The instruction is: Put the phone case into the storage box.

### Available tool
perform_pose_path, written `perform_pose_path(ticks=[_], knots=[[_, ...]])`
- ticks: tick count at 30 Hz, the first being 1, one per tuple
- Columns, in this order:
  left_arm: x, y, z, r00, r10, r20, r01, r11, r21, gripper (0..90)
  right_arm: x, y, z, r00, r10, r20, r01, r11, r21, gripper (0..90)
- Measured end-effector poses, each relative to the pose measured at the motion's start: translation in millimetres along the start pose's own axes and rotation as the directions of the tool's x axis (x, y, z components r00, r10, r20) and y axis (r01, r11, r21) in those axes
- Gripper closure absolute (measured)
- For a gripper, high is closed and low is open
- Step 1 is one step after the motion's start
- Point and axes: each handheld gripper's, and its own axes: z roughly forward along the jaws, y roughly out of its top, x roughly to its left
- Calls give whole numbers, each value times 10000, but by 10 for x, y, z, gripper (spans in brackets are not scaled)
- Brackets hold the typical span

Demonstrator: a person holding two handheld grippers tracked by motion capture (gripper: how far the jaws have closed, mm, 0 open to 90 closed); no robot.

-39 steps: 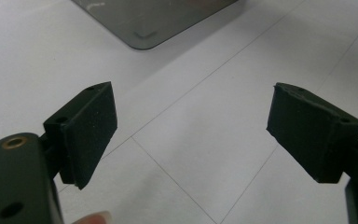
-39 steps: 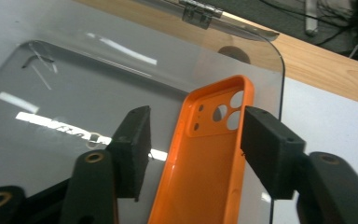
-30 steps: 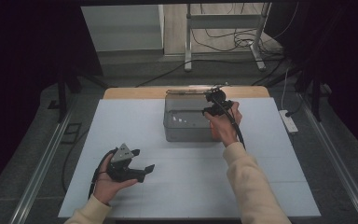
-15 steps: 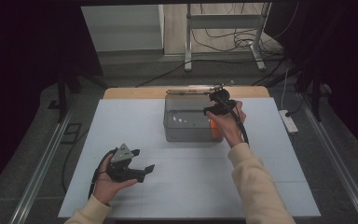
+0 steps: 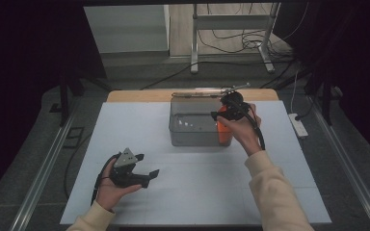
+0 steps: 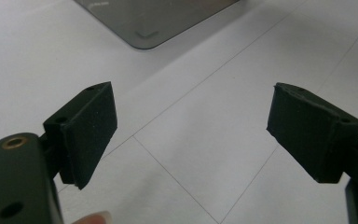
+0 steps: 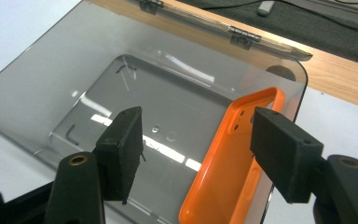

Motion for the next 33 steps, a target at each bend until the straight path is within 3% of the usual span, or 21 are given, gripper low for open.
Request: perform_pose_path(ticks=[9, 19, 33], knots=[[12, -1, -6, 9998, -159, 79, 160, 9998, -75, 155, -4, -131, -148, 9990, -301, -337, 294, 9994, -187, 346], [13, -3, -7, 9998, -184, 47, 184, 9998, -76, 155, -38, -315, -372, 9968, -439, -666, 384, 9959, -819, 354], [18, -10, -6, 9998, -220, -26, 220, 9998, -28, 155, -94, -865, -630, 9843, -786, -1579, 518, 9846, -1668, 332]])
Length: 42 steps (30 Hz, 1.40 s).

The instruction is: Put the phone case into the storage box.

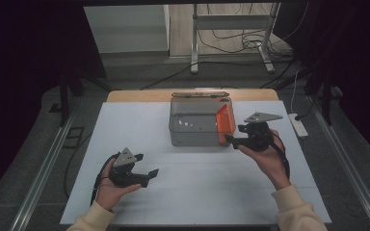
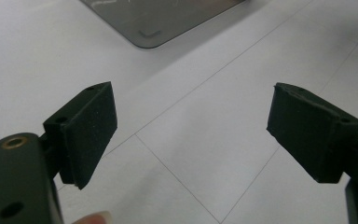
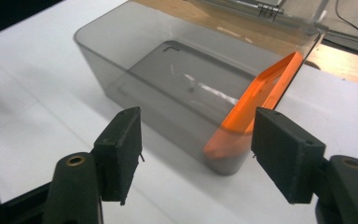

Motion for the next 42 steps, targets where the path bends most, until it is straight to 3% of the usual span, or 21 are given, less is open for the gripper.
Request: perform_pose_path(ticks=[13, 18, 20, 23, 29, 42], knots=[[7, -30, 8, 9999, -62, -108, 63, 10000, 70, 155, 11, -606, -335, 9991, -272, -328, 246, 9966, -781, 278], [23, -46, 11, 9998, -143, -140, 145, 9998, 105, 155, -20, -850, -372, 9994, -254, -256, 226, 9945, -1027, 272], [24, -54, 12, 9997, -188, -168, 190, 9998, 107, 155, -67, -946, -349, 9987, -53, -514, 5, 9956, -938, 268], [20, -69, 11, 9996, -211, -197, 213, 9997, 100, 154, -133, -1048, -296, 9994, -55, -343, 21, 9951, -992, 261], [33, -145, -20, 9993, -254, -270, 259, 9995, 172, 153, -227, -1165, -175, 9968, 407, -682, -461, 9958, -790, 262], [54, -211, -28, 9992, -296, -282, 303, 9992, 252, 152, -185, -1201, -142, 9953, 406, -885, -464, 9968, -643, 263]])
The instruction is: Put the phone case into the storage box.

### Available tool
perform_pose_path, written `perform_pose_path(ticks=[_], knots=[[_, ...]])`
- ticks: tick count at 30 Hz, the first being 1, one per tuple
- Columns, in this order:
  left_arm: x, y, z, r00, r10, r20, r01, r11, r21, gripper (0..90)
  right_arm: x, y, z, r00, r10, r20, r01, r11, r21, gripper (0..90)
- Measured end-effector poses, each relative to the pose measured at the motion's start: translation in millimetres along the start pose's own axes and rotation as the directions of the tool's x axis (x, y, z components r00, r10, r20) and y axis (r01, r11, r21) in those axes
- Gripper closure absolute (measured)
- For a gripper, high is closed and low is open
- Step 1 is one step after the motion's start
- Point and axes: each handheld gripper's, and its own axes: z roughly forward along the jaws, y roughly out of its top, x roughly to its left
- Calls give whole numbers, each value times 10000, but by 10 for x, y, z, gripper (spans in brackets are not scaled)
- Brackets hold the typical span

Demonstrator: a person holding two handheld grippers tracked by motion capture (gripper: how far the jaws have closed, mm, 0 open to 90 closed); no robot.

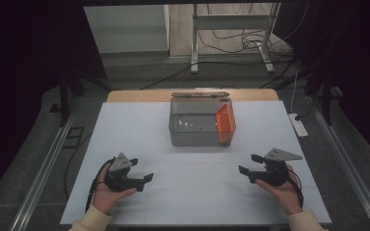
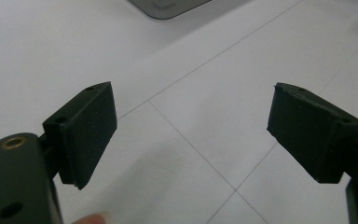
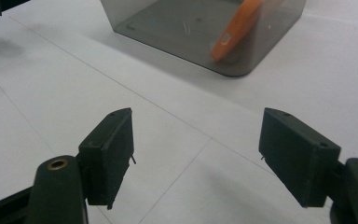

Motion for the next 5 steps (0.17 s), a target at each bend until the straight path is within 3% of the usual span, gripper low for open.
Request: perform_pose_path(ticks=[5], knots=[[1, 1, 0, 10000, -11, 9, 11, 10000, -39, 153, 5, -6, 7, 10000, 7, 3, -7, 10000, 61, 263]])
